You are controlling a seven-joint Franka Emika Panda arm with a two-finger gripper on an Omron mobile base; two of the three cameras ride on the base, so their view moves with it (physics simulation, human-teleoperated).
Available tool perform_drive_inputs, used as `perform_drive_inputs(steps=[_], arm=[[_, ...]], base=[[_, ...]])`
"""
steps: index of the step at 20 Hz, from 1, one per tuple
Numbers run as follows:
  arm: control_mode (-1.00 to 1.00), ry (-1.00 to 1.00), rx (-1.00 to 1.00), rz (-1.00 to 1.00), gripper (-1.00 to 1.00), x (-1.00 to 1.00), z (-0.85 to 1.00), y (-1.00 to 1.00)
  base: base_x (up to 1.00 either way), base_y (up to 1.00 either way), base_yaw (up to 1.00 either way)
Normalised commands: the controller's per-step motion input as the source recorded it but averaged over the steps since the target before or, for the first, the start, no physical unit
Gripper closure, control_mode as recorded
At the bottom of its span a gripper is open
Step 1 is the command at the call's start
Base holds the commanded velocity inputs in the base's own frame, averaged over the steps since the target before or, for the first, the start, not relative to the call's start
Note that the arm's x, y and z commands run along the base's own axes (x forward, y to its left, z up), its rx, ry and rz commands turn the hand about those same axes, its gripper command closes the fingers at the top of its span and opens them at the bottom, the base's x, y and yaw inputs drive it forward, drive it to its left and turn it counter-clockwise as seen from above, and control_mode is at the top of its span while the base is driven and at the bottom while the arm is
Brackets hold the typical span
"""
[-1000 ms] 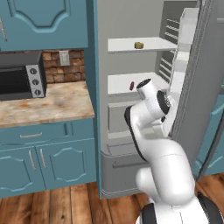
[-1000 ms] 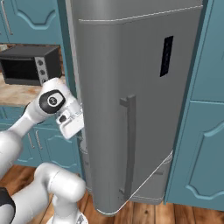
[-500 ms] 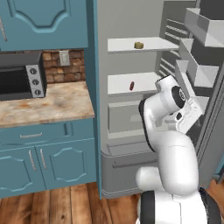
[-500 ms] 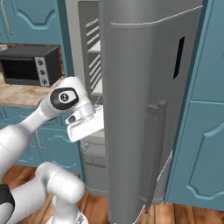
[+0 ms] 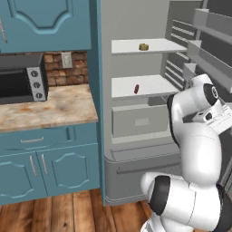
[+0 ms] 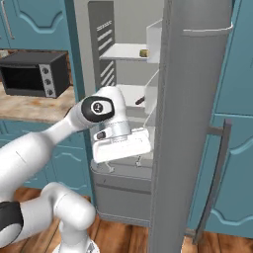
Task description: Retrieve the sausage and cheese from the fridge and place them on the cutting board on the counter.
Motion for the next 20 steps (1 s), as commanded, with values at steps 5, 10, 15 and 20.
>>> perform_drive_inputs(steps=[5,10,15,20], arm=[[-1.0,0.0,-0.03,-0.34,-1.0,0.0,0.0,-0.58],[-1.0,-0.03,-0.02,-0.11,-1.0,-0.06,0.0,0.08],[-1.0,-0.01,-0.17,0.13,-1.0,-0.08,0.0,0.69],[-1.0,0.0,-0.31,0.54,-1.0,-0.22,0.0,0.59]], base=[[0.0,0.0,0.0],[0.0,0.0,0.0],[0.0,0.0,0.0],[0.0,0.0,0.0]])
